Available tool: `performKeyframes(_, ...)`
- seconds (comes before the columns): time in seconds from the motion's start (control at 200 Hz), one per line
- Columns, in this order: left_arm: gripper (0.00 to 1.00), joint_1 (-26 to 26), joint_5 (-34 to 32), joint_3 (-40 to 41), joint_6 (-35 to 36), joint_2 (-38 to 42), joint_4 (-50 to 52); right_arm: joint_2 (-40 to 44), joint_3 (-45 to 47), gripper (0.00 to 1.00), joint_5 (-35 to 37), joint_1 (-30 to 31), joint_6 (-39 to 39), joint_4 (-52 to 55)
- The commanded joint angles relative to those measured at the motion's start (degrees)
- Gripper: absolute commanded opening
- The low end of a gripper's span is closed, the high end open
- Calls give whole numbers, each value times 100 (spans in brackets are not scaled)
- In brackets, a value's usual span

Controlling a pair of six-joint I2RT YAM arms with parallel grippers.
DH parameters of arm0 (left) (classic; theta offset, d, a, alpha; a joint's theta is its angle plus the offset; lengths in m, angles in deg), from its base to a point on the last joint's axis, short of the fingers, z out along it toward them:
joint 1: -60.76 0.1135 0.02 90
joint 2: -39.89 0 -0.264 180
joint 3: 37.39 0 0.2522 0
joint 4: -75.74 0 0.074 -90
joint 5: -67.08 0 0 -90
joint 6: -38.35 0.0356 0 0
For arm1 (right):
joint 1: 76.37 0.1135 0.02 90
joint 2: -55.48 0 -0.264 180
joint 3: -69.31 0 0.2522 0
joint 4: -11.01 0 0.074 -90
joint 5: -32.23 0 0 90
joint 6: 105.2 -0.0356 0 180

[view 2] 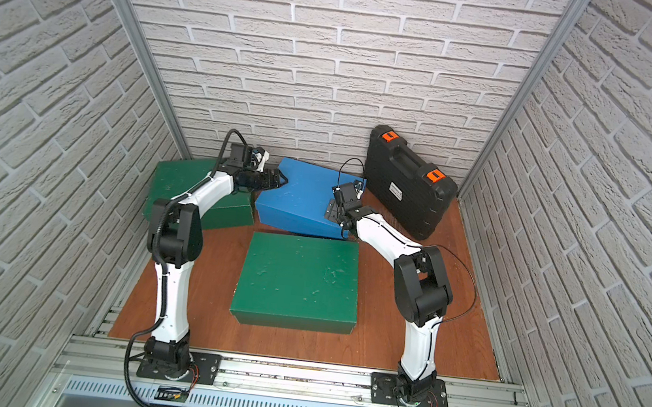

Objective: Stack the shoeboxes
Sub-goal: Adjust the shoebox at the center of the board.

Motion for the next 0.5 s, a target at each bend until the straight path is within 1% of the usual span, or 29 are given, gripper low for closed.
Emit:
performKeyframes(0.0,90,-19,330,717,-315,489,-480,-245,-21,85,-753,148,232,20)
performKeyframes(0.235,91,-59,433,2508,-639,1556,-1635,-142,175,84,-758,405,406,3)
performKeyframes(0.27,90,-89,429,2682,-674,1657,-1738,-144,286,84,-705,427,405,-21)
performKeyframes(0.285,91,-97,428,2732,-680,1689,-1761,21,333,84,-689,439,405,-32)
performKeyframes(0.325,90,-124,428,2896,-686,1769,-1817,141,442,84,-671,449,390,-74)
performKeyframes(0.495,90,-210,369,3408,-796,2014,-2088,424,867,84,-625,463,370,-184)
